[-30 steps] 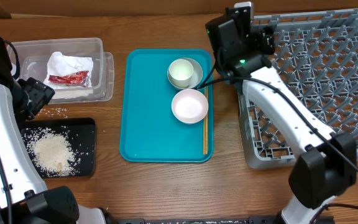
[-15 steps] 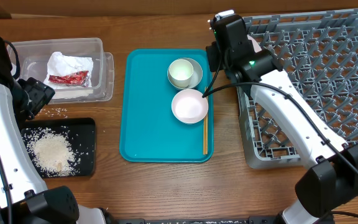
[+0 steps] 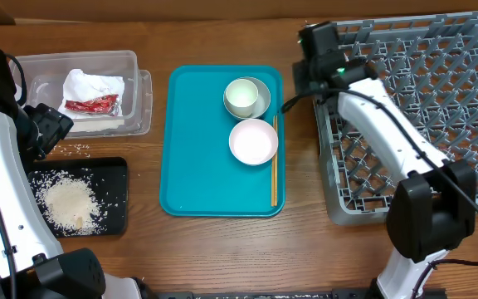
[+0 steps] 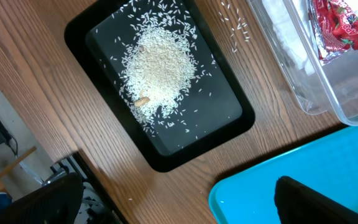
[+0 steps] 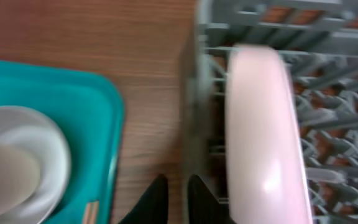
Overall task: Sort waste into correct bins and load items into the dishwasher
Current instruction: 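Release the plate and pull the right gripper back from the rack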
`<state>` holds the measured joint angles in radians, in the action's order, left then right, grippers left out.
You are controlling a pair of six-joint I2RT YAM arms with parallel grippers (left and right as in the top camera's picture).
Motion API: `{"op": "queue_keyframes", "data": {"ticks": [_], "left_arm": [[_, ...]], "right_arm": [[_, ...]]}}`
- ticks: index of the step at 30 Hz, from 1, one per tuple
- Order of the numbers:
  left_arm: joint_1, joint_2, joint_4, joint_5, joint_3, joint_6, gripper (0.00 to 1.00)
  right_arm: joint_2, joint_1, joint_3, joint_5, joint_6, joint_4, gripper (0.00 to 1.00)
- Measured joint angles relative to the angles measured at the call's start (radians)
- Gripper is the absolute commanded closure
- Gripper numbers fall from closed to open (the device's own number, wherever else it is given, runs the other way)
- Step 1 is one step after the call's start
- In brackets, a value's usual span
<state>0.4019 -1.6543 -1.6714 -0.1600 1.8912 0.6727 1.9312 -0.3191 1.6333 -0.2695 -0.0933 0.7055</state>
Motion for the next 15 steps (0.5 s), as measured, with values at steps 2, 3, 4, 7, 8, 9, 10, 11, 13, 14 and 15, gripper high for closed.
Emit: {"op": "queue_keyframes", "data": {"ticks": [2,3,4,7,8,9,10,11,13,14,15], "left_arm": [[0.000,0.000,0.000,0.000,0.000,0.000,0.00],[0.000,0.000,0.000,0.000,0.000,0.000,0.00],[0.000,0.000,0.000,0.000,0.000,0.000,0.01],[0.000,0.000,0.000,0.000,0.000,0.000,0.00],[0.000,0.000,0.000,0.000,0.000,0.000,0.00],[0.000,0.000,0.000,0.000,0.000,0.000,0.00],[0.000,0.000,0.000,0.000,0.000,0.000,0.00],[0.000,0.000,0.000,0.000,0.000,0.000,0.00],[0.000,0.000,0.000,0.000,0.000,0.000,0.00],[0.000,0.000,0.000,0.000,0.000,0.000,0.00],[0.000,0.000,0.000,0.000,0.000,0.000,0.00]], "right_arm": [[0.000,0.026,0.000,-0.013,-0.005,0.002,0.89],[0.000,0.036,0.000,-0.019,-0.006,0.005,0.89],[-0.001,0.048,0.000,-0.026,-0.008,0.010,0.89],[-0.014,0.065,0.000,-0.035,-0.008,0.014,0.86],[-0.021,0.066,0.000,-0.037,-0.008,0.013,0.86],[-0.034,0.066,0.000,-0.038,-0.010,0.014,0.84],[-0.047,0.066,0.000,-0.038,-0.011,0.013,0.84],[-0.061,0.066,0.000,-0.038,-0.011,0.013,0.83],[-0.093,0.063,0.000,-0.050,-0.011,0.013,0.82],[-0.110,0.063,0.000,-0.063,-0.011,0.013,0.82],[-0.123,0.063,0.000,-0.080,-0.011,0.012,0.81]]}}
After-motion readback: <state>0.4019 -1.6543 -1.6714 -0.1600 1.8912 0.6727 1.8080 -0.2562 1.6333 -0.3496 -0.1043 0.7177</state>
